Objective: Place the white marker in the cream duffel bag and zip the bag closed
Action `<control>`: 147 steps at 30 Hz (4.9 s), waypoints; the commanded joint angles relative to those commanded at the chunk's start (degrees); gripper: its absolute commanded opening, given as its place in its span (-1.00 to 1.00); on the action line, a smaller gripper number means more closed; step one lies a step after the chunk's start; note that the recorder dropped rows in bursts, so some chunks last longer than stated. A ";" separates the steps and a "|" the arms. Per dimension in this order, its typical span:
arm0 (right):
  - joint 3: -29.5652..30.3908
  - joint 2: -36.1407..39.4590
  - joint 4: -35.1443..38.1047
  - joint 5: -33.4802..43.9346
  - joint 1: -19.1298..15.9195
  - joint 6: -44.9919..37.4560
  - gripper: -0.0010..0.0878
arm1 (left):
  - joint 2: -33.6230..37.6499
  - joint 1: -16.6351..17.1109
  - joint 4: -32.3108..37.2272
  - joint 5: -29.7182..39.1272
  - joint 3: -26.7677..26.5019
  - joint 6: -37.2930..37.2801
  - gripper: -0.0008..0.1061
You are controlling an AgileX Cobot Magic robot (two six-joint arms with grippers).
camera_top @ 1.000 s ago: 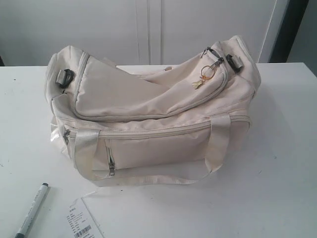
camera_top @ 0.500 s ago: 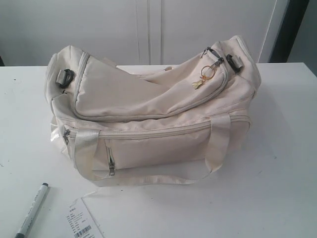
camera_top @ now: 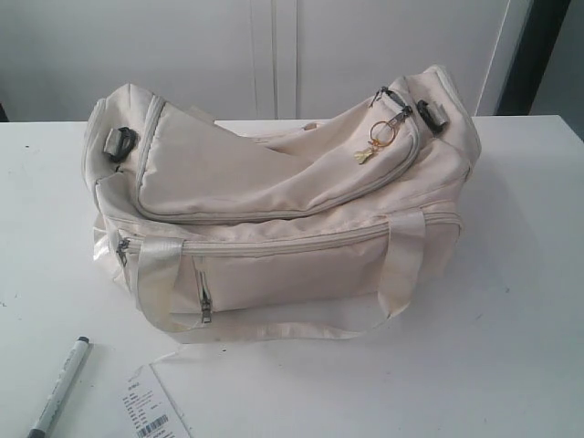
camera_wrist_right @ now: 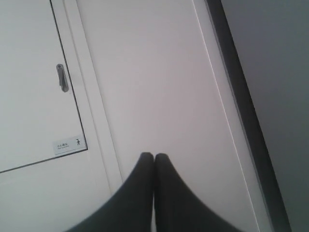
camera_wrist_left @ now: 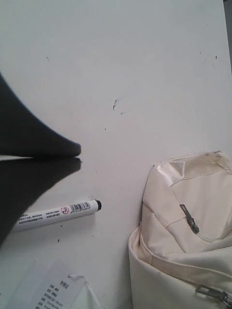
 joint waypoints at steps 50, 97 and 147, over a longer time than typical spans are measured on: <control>-54.92 62.21 -9.06 42.64 0.00 -12.62 -0.98 | 0.00 0.00 0.00 0.19 0.00 0.00 -0.99; -79.30 81.59 28.96 67.56 0.00 -30.97 0.64 | 0.00 0.00 0.00 0.19 0.00 0.00 -0.99; -79.30 89.57 31.78 63.11 1.80 -31.01 -0.98 | 0.00 0.00 -0.26 -3.16 0.00 -6.26 -0.99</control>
